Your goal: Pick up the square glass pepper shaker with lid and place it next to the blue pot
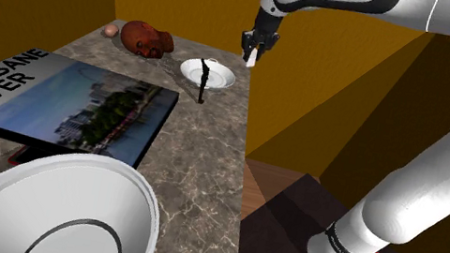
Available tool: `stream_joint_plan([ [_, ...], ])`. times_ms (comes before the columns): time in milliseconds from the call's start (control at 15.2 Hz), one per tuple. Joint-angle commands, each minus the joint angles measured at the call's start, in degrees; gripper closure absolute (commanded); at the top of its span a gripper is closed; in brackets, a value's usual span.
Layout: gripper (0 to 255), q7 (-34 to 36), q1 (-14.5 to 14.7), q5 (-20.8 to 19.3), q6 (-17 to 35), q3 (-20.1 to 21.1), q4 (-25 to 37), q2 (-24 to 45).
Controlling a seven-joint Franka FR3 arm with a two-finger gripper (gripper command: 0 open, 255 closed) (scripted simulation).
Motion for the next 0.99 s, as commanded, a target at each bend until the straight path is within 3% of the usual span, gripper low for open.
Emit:
stream_joint_plan([
  [0,255,2.2,1.0,-0.1,-0.1,1.1,-2.7,-2.7],
  [924,255,18.0,8.0,2.4,-2.5,11.5,-17.0,-18.1],
])
